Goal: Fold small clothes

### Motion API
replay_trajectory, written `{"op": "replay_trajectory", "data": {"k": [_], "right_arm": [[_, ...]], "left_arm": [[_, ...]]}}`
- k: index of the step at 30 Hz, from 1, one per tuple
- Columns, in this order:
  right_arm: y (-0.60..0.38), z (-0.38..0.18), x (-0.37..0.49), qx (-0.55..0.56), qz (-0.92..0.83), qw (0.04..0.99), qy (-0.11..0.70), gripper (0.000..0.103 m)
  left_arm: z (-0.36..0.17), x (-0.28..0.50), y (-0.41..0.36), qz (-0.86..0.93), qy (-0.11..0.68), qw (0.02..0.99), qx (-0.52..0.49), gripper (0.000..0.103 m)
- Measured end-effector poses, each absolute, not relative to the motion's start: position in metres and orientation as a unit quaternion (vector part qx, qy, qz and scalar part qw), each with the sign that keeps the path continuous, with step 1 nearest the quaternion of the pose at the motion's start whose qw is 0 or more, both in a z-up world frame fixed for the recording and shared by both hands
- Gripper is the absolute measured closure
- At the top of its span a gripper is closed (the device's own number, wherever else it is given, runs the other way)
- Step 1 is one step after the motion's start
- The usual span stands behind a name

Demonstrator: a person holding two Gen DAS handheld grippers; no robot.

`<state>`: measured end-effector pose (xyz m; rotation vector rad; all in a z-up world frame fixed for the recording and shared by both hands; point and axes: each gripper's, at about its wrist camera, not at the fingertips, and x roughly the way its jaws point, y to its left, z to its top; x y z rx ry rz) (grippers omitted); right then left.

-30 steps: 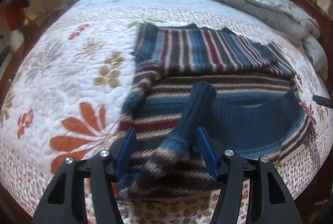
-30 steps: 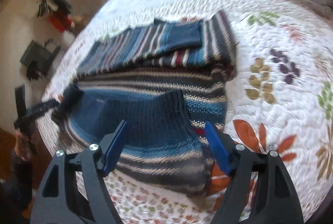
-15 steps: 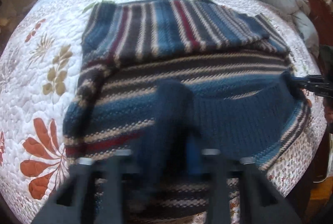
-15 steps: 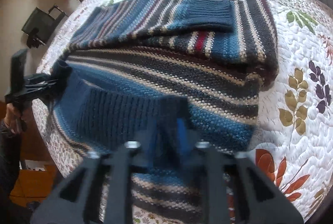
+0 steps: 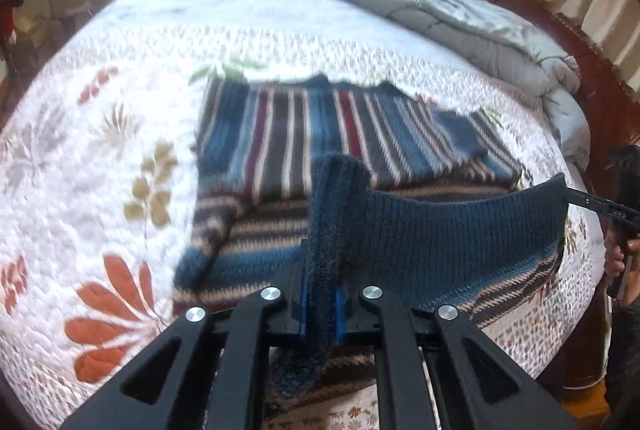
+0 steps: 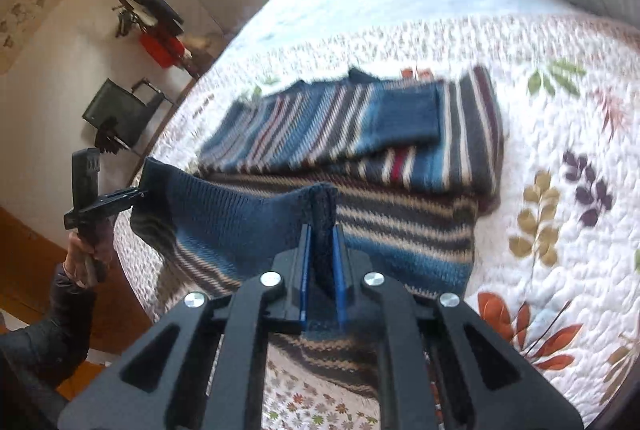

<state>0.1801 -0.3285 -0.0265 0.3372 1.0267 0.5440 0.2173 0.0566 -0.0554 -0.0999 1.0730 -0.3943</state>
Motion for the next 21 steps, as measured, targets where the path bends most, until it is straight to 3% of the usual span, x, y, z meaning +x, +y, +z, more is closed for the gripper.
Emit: {"op": "replay_trajectory", "data": {"k": [11,21], "right_arm": [[-0.337,0.021,0.252,0.166,0.222,0.843,0.461,0.094],[-0.335,0.001,0.350,0.142,0.165,0.843,0.491,0.094]], "left_arm": [[-0.021,0.299,0.062,-0.164,0.483,0.856,-0.081,0.094],[-0.030,0.386,0.049,-0.138,0.486,0.860,-0.070,0.094]]}}
